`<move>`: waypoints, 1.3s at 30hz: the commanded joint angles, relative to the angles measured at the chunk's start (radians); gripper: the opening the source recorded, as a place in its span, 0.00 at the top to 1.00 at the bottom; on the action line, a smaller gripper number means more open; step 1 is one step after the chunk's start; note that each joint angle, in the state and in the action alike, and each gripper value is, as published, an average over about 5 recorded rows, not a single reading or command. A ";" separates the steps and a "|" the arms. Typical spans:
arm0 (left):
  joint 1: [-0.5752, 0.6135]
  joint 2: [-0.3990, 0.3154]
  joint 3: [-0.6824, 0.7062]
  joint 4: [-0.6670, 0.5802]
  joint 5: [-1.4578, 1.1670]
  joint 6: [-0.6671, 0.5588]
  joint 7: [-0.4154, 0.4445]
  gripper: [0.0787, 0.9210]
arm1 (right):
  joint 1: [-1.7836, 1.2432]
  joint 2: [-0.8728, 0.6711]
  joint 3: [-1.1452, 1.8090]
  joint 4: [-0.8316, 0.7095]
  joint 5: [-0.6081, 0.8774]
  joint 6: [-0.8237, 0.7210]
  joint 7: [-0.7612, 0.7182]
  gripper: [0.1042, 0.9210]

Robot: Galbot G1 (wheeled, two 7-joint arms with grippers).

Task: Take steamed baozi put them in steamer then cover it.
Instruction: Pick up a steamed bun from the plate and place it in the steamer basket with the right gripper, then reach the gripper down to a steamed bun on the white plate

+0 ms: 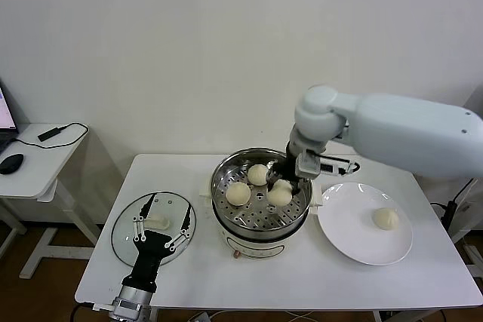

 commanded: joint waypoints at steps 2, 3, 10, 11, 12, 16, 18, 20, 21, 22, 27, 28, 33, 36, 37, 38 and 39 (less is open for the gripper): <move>0.000 -0.001 -0.001 -0.001 0.000 -0.001 0.000 0.12 | -0.129 0.046 0.018 0.031 -0.208 0.123 0.062 0.36; 0.001 -0.001 -0.001 -0.001 0.000 -0.001 0.000 0.12 | -0.144 0.047 0.024 0.026 -0.227 0.132 0.067 0.36; 0.002 0.000 -0.004 -0.001 -0.001 -0.004 0.000 0.12 | -0.211 0.068 0.068 -0.014 -0.317 0.187 0.114 0.36; 0.002 0.000 -0.004 -0.001 -0.001 -0.005 0.000 0.12 | -0.213 0.072 0.070 -0.018 -0.322 0.192 0.119 0.36; 0.003 0.000 -0.005 -0.001 -0.001 -0.005 0.000 0.12 | -0.215 0.077 0.070 -0.022 -0.326 0.197 0.124 0.36; 0.004 0.001 -0.005 0.001 -0.001 -0.008 0.000 0.12 | -0.216 0.090 0.071 -0.029 -0.333 0.207 0.130 0.30; 0.005 0.002 -0.005 0.002 -0.002 -0.009 0.000 0.12 | -0.213 0.092 0.067 -0.028 -0.333 0.210 0.131 0.26; 0.005 0.003 -0.005 0.002 -0.002 -0.010 0.000 0.12 | -0.207 0.090 0.063 -0.025 -0.331 0.212 0.131 0.19; 0.005 0.003 -0.005 0.003 -0.003 -0.010 0.000 0.12 | -0.204 0.089 0.062 -0.023 -0.330 0.213 0.131 0.17; 0.005 0.004 -0.004 0.004 -0.003 -0.010 0.000 0.12 | -0.201 0.087 0.062 -0.021 -0.329 0.215 0.131 0.15; 0.004 0.004 0.001 0.007 -0.002 -0.010 0.000 0.12 | -0.179 0.062 0.083 -0.002 -0.309 0.215 0.120 0.12; 0.004 0.003 0.002 0.007 -0.002 -0.010 0.000 0.12 | -0.173 0.052 0.097 0.003 -0.293 0.213 0.108 0.12; 0.003 0.003 0.003 0.009 -0.001 -0.010 0.000 0.12 | -0.126 -0.033 0.193 0.015 -0.134 0.157 -0.015 0.12; 0.001 0.003 0.003 0.011 -0.001 -0.010 0.001 0.12 | -0.095 -0.101 0.254 -0.015 -0.007 0.055 -0.073 0.12; 0.000 0.004 0.004 0.011 0.000 -0.009 0.001 0.12 | -0.083 -0.126 0.265 -0.036 0.038 0.010 -0.085 0.12; 0.000 0.004 0.004 0.011 0.000 -0.009 0.001 0.12 | -0.072 -0.150 0.272 -0.059 0.079 -0.034 -0.097 0.12; 0.000 0.004 0.004 0.010 0.000 -0.009 0.001 0.12 | -0.061 -0.176 0.274 -0.088 0.119 -0.083 -0.108 0.12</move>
